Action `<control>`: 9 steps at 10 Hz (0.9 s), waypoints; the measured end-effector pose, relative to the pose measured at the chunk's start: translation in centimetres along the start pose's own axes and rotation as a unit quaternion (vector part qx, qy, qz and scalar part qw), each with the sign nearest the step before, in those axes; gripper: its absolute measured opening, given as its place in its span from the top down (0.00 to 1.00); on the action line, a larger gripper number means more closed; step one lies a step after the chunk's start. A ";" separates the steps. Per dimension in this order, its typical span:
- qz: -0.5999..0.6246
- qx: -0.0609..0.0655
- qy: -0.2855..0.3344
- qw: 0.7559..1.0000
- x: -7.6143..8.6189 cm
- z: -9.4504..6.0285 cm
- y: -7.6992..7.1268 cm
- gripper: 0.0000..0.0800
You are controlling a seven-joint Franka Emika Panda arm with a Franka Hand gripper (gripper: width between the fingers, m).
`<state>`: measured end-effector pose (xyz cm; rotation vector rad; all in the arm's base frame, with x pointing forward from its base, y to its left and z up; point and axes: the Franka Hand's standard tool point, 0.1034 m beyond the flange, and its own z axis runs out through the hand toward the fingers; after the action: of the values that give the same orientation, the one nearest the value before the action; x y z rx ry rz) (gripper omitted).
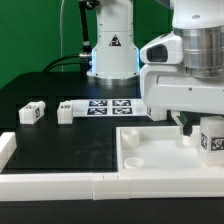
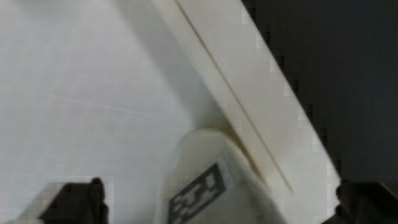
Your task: Assemble one leg
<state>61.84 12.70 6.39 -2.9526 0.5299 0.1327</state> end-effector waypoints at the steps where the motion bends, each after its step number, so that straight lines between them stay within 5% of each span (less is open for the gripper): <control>1: -0.057 0.000 -0.004 0.998 -0.1 0.0 -0.2 0.19; 4: -0.224 -0.002 -0.024 0.974 1.4 -0.1 -0.3 0.19; 7: -0.214 -0.002 -0.024 0.976 1.3 0.0 -0.3 0.22; 9: -0.202 -0.006 -0.023 0.979 1.5 0.0 0.0 0.62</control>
Offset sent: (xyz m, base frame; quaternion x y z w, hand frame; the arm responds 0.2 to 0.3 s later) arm 0.0215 -0.0047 0.0025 -0.0070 -0.0274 -0.2821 0.9590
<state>63.24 12.16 6.24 -2.9858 -0.0840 0.1586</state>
